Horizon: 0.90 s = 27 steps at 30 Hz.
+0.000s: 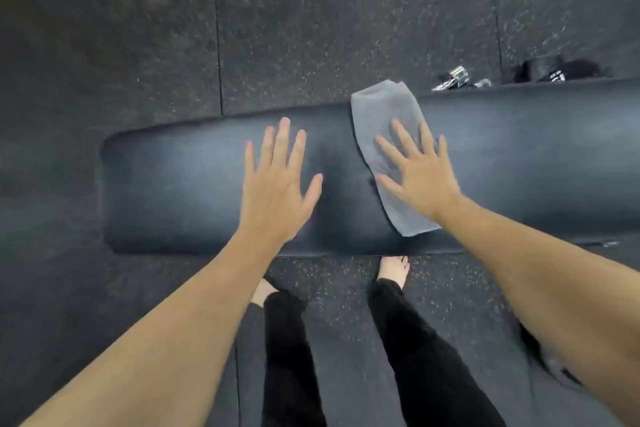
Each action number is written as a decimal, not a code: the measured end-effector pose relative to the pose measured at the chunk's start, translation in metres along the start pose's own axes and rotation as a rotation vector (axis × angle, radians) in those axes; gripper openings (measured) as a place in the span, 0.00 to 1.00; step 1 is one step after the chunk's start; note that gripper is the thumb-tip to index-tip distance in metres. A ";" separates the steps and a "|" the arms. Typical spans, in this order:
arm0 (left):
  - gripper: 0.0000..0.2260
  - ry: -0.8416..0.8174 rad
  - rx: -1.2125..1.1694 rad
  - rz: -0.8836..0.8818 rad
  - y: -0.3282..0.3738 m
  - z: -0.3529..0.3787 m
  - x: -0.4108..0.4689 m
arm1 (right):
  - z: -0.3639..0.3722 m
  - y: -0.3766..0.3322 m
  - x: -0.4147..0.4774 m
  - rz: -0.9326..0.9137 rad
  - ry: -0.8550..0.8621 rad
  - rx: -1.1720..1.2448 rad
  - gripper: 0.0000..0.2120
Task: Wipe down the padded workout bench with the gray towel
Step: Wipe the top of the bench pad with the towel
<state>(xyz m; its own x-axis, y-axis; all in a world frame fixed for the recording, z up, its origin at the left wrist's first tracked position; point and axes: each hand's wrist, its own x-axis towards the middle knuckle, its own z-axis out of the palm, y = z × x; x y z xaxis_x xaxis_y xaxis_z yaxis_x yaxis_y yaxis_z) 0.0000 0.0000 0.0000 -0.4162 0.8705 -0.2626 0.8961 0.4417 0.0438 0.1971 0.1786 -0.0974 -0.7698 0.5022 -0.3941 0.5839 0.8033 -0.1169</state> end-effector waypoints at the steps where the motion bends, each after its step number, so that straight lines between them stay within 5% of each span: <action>1: 0.31 -0.039 0.003 0.001 -0.005 0.018 0.002 | 0.012 0.000 0.002 0.003 0.000 -0.020 0.33; 5: 0.31 -0.070 0.034 0.015 -0.041 0.074 0.004 | 0.053 -0.003 0.009 0.012 0.239 0.032 0.28; 9: 0.31 -0.070 0.009 0.009 -0.076 0.094 0.000 | 0.058 -0.035 0.018 -0.099 0.277 0.047 0.25; 16: 0.29 -0.068 -0.010 -0.133 -0.177 0.103 -0.026 | 0.061 -0.219 0.062 0.042 0.267 0.121 0.27; 27: 0.26 -0.023 -0.110 -0.486 -0.362 0.121 -0.086 | 0.052 -0.479 0.168 -0.162 0.220 0.155 0.28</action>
<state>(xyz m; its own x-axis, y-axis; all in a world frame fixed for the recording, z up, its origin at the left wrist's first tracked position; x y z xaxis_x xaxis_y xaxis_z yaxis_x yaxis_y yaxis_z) -0.2697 -0.2612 -0.1093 -0.7774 0.5536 -0.2987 0.5769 0.8167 0.0124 -0.1986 -0.1388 -0.1553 -0.8835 0.4424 -0.1538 0.4683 0.8288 -0.3063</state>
